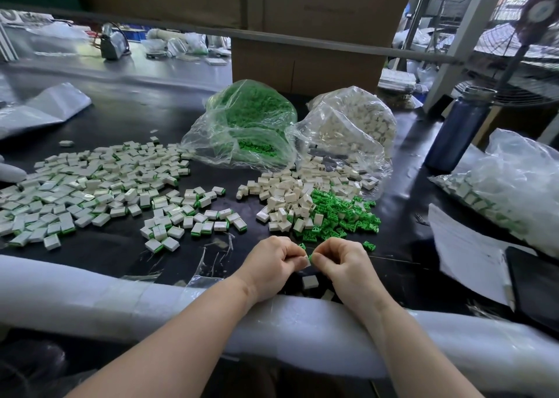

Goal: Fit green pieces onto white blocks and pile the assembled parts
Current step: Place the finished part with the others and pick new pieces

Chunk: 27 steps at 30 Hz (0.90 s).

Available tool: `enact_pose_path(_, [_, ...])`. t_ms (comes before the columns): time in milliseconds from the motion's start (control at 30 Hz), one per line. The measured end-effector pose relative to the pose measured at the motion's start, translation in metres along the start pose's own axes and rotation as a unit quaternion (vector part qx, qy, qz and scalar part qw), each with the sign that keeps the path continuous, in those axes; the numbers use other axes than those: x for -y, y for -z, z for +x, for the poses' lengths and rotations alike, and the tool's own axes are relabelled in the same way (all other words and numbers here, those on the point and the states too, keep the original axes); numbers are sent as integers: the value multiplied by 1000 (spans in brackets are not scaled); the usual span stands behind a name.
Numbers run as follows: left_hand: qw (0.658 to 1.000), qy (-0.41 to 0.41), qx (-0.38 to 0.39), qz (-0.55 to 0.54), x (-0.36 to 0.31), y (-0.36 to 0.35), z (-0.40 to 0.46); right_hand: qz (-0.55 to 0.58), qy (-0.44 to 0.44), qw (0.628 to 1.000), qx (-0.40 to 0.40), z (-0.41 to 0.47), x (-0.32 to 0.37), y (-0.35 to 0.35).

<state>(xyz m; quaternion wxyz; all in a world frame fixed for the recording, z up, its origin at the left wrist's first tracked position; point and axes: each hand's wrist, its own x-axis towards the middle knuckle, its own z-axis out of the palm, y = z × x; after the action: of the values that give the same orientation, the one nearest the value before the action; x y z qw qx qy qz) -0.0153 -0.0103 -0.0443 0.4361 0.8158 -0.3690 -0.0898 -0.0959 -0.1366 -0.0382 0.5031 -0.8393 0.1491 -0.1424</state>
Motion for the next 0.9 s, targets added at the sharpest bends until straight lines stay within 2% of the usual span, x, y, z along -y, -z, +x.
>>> enact_pose_path(133, [1000, -6, -2, 17, -1, -2, -1, 4, -4, 1000, -13, 2, -2, -1])
enact_pose_path(300, [999, 13, -23, -39, -3, 0, -1, 59, -3, 997, -57, 2, -3, -5])
enact_pose_path(600, [995, 39, 5, -88, -2, 0, 0, 77, -3, 996, -47, 2, -2, -4])
enact_pose_path(900, [999, 4, 16, 29, -1, -2, -1, -3, -14, 1000, -17, 1, -1, -1])
